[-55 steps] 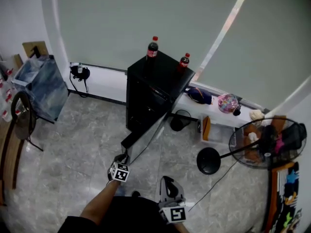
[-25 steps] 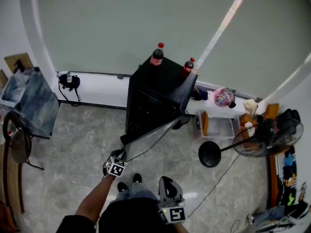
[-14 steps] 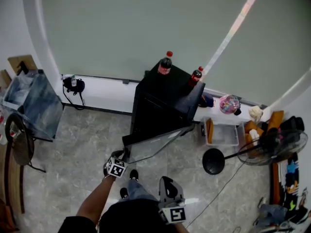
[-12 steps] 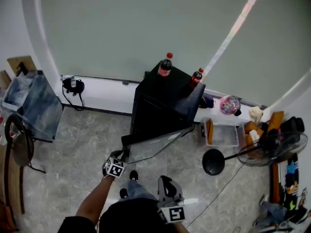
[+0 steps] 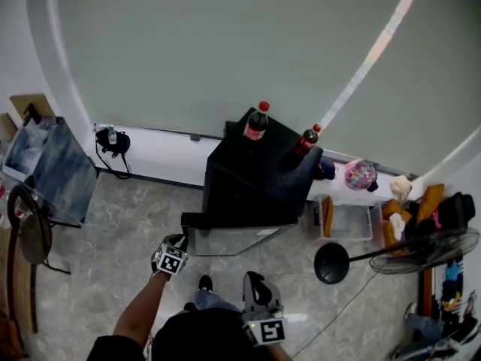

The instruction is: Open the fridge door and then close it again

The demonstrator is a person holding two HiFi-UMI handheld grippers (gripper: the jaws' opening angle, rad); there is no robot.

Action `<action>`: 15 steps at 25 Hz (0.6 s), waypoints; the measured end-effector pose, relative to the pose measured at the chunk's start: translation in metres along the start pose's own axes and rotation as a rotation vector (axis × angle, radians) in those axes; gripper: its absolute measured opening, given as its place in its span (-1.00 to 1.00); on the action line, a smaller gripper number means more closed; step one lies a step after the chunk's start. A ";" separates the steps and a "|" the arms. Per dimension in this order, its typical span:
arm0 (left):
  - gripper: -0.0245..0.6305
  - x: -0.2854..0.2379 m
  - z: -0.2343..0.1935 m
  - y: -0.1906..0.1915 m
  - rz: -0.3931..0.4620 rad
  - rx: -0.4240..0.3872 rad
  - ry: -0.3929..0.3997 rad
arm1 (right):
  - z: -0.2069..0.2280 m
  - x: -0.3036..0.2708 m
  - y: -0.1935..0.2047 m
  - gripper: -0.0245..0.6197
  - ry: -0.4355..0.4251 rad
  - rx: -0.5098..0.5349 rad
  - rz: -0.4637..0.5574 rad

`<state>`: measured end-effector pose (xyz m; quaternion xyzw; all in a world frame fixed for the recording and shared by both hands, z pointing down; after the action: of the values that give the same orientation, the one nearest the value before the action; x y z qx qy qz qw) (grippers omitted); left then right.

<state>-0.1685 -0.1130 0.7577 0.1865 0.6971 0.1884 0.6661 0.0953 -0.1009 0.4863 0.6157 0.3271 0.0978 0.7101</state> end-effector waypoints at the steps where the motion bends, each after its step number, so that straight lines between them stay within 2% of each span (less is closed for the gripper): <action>1: -0.77 -0.002 -0.003 -0.004 -0.006 0.002 0.001 | 0.004 -0.004 -0.001 -0.90 -0.004 -0.005 -0.003; 9: -0.78 -0.020 -0.029 -0.037 -0.024 0.020 -0.001 | 0.032 -0.030 -0.002 -0.90 -0.007 -0.024 -0.040; 15: -0.78 -0.034 -0.048 -0.062 -0.037 -0.053 0.007 | 0.038 -0.044 -0.009 -0.90 0.050 -0.033 -0.010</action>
<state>-0.2154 -0.1847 0.7572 0.1551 0.6977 0.1949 0.6716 0.0817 -0.1572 0.4942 0.5997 0.3462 0.1150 0.7122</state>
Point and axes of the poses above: the fingertips, and each gripper's own axes: x backward along the fingers, z to its right, y out of its underside, the point moved 5 cm from there along x, backward along the fingers, and after that the axes turned 15 degrees about -z, right-handed, at the moved point
